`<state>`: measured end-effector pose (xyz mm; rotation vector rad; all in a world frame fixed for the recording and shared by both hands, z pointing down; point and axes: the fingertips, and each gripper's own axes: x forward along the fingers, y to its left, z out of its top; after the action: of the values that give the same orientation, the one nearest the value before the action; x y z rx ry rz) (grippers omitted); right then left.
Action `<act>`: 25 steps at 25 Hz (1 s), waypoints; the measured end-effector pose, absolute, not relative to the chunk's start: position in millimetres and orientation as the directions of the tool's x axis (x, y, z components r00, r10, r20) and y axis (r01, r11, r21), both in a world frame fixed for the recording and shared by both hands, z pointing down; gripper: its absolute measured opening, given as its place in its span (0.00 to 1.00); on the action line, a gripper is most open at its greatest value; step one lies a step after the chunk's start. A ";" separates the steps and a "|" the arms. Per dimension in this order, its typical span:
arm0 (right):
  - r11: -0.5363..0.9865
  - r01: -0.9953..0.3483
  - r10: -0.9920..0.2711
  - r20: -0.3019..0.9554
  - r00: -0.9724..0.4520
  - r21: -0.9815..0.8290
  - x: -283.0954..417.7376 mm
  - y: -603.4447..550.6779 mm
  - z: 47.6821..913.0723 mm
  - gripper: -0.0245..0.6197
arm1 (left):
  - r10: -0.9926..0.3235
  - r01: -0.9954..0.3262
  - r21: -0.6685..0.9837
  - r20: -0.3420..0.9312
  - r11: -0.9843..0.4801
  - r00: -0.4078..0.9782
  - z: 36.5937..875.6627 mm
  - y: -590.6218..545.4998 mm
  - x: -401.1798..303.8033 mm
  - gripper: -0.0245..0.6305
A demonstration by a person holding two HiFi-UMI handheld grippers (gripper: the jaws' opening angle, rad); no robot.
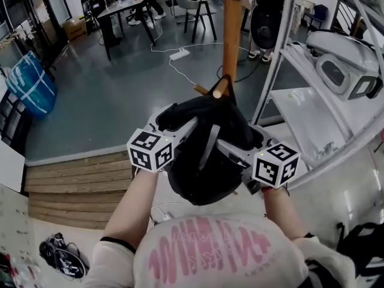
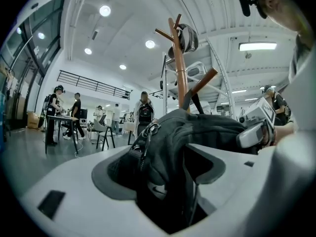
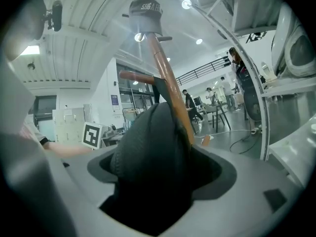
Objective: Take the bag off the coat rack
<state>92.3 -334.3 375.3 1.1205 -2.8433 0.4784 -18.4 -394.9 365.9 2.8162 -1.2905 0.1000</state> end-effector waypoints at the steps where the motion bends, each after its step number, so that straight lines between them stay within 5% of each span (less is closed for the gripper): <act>1: 0.690 -0.672 -0.657 0.156 -0.737 -0.267 91.4 -335.0 375.8 0.68 | -0.753 -0.756 0.008 0.083 -0.655 0.653 367.4 -393.3 -18.5 0.48; 10: 0.652 -0.713 -0.693 0.179 -0.698 -0.257 93.2 -344.9 380.6 0.58 | -0.743 -0.754 0.079 0.131 -0.652 0.656 376.6 -379.3 -21.3 0.28; 25: 0.581 -0.781 -0.753 0.214 -0.623 -0.229 103.0 -344.5 382.6 0.32 | -0.765 -0.768 0.115 0.072 -0.631 0.639 375.9 -363.9 -30.1 0.27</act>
<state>103.0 -344.5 382.6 1.3176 -2.7098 0.4630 -30.1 -363.9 375.9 2.7209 -1.2792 0.0248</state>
